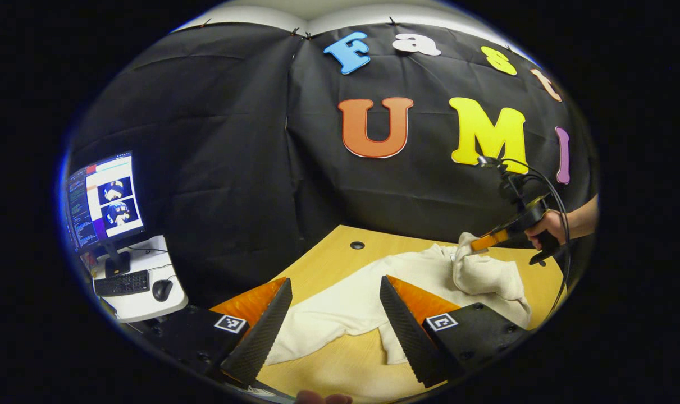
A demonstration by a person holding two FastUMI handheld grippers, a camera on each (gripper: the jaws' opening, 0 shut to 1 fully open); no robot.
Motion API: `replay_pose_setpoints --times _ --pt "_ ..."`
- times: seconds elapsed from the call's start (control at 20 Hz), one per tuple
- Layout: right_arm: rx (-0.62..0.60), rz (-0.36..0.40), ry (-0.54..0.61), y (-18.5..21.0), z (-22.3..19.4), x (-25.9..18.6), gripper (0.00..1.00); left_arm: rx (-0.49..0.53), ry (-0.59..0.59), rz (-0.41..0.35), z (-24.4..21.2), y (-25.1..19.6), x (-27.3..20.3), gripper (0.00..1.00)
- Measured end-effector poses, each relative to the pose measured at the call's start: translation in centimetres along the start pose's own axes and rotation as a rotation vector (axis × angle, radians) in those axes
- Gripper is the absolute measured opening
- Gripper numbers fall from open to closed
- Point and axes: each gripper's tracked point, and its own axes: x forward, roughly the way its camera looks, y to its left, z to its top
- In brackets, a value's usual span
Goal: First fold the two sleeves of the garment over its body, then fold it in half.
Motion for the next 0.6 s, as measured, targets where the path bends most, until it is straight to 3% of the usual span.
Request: replay_pose_setpoints --times 0.3,0.5,0.6 --pt "-0.005 -0.003 0.045 4.1 0.4 8.6 0.01 0.006 0.039 0.030 -0.9 2.2 -0.3 1.00" --pt "0.063 -0.029 0.051 4.8 0.7 11.7 0.03 0.006 0.071 0.043 -2.0 3.4 0.2 1.00" --pt "0.126 0.008 0.034 5.6 1.5 11.7 0.08 0.008 0.059 0.055 -1.8 4.1 0.4 1.00"
